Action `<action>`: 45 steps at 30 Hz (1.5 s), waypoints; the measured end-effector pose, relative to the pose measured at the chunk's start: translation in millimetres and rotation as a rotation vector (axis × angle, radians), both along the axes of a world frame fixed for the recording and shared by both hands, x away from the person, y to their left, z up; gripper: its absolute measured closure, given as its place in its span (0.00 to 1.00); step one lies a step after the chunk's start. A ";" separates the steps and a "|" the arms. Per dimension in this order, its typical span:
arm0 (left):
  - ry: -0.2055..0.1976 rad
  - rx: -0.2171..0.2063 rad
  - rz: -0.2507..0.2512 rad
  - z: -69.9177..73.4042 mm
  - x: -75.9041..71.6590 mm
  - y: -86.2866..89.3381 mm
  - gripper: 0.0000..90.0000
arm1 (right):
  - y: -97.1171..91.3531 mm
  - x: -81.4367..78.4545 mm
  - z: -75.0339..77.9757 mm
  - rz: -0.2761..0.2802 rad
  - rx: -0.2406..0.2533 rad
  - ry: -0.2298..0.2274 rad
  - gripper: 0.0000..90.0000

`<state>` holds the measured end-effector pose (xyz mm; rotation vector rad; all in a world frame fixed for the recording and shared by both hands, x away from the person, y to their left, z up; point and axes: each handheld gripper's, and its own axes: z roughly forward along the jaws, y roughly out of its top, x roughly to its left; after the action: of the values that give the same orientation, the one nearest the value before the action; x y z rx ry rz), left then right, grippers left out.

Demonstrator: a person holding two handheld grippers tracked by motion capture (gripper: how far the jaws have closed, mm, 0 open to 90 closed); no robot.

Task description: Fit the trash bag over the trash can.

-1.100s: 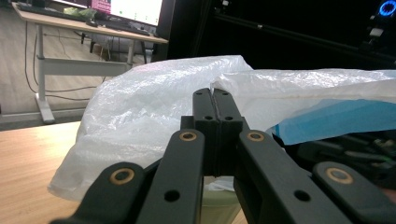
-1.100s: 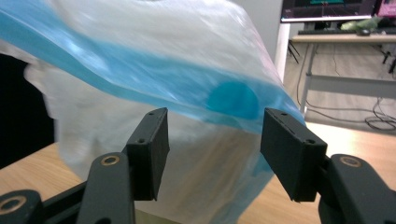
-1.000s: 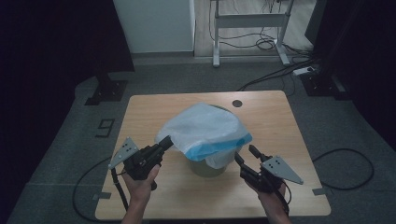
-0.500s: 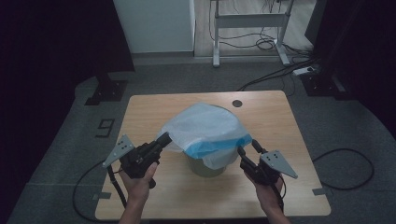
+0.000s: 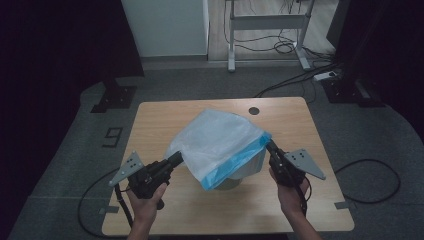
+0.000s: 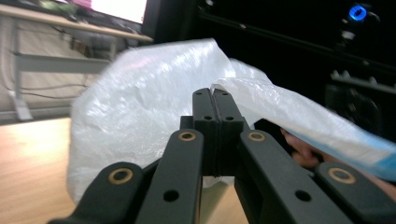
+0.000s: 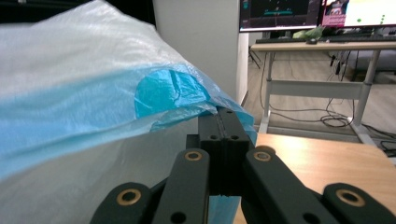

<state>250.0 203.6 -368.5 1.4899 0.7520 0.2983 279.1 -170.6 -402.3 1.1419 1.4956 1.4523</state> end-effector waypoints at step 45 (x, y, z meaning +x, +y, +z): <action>0.057 0.383 -0.081 22.9 37.9 -98.7 0.39 | 4.6 -5.7 27.2 0.097 0.020 -0.058 0.99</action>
<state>287.9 104.9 -345.6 1.8926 0.7033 0.3538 273.4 -166.1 -375.1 1.0430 1.5172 1.5557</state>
